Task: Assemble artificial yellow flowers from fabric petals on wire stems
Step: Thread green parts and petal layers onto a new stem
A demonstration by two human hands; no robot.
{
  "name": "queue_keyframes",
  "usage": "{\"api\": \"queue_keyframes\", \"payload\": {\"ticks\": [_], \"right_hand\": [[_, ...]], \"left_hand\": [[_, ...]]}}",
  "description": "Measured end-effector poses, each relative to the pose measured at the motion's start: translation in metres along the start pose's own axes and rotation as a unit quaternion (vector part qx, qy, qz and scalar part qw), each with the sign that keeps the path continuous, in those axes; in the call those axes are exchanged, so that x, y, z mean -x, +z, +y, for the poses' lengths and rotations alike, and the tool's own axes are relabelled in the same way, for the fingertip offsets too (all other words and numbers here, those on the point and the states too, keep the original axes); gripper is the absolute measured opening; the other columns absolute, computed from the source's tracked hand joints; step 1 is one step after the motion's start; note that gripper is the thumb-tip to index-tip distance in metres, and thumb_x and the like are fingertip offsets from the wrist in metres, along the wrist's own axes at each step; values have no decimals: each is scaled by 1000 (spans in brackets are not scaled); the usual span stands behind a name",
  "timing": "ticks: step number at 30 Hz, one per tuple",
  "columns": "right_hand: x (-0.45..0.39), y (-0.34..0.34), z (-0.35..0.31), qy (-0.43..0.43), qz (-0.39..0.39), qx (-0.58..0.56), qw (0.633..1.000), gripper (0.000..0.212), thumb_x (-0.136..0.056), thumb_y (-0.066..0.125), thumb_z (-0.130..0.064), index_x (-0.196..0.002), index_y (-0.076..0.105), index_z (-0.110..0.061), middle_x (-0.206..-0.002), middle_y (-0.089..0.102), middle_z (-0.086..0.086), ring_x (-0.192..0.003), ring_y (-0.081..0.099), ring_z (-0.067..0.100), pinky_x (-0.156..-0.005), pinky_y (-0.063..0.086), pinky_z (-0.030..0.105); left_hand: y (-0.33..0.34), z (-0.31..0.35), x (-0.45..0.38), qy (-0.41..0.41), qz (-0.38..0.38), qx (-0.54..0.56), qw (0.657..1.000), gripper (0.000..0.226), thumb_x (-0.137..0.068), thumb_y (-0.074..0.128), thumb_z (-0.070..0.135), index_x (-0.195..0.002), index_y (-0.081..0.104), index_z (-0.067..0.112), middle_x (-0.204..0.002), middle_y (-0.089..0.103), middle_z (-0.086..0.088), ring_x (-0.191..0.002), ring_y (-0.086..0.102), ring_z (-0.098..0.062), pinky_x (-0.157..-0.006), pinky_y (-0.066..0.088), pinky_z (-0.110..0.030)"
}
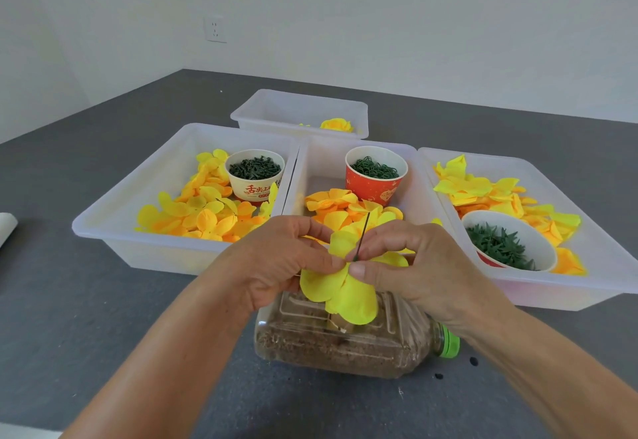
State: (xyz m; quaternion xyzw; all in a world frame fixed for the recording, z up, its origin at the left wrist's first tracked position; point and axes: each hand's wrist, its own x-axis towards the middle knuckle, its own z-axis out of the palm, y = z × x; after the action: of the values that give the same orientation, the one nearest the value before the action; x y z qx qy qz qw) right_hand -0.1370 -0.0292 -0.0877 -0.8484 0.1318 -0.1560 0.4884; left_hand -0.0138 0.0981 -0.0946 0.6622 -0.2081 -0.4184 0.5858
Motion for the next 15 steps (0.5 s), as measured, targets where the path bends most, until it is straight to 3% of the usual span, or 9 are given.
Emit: {"api": "queue_keyframes", "payload": {"ticks": [3,5,7,9,12,15], "right_hand": [[-1,1,2,0,0,6,1000,12,-67,81,-17,-65,73,-27,-80,71,-10,-86,63,1,-83,45,20],[-2,1,5,-1,3,10,1000,13,-66,81,-18,-64,73,-27,-80,71,-12,-83,63,-1,-79,44,15],[-1,2,8,-5,14,4,1000,12,-66,82,-17,-66,74,-26,-83,70,-13,-83,63,-2,-75,45,12],[2,6,12,-27,34,-2,999,19,-67,81,-20,-65,74,-38,-90,68,-21,-87,61,-5,-74,47,11],[8,11,19,-58,56,11,997,19,-68,70,-41,-70,66,-59,-103,61,-33,-102,57,-4,-92,46,26],[12,16,25,-83,60,-11,995,18,-68,63,-47,-79,66,-60,-105,64,-29,-108,57,3,-94,48,42]], "left_hand": [[0,-2,3,33,33,-59,997,29,-73,71,-5,-95,63,11,-74,63,-4,-61,61,-13,-52,51,-23],[2,-2,5,96,69,-127,985,31,-71,74,-2,-94,66,18,-85,63,-2,-72,59,-13,-63,51,-24],[5,-3,9,162,100,-168,967,27,-71,76,8,-88,70,28,-89,63,5,-83,58,-13,-74,50,-29],[7,-4,14,201,97,-182,958,16,-72,78,22,-82,74,34,-87,66,11,-85,59,-8,-77,50,-30],[10,-8,19,233,83,-225,942,15,-71,78,24,-81,75,35,-87,68,11,-66,54,4,-66,39,-21],[13,-9,18,254,101,-236,932,18,-69,79,19,-86,77,26,-87,70,10,-58,53,9,-60,37,-10]]}}
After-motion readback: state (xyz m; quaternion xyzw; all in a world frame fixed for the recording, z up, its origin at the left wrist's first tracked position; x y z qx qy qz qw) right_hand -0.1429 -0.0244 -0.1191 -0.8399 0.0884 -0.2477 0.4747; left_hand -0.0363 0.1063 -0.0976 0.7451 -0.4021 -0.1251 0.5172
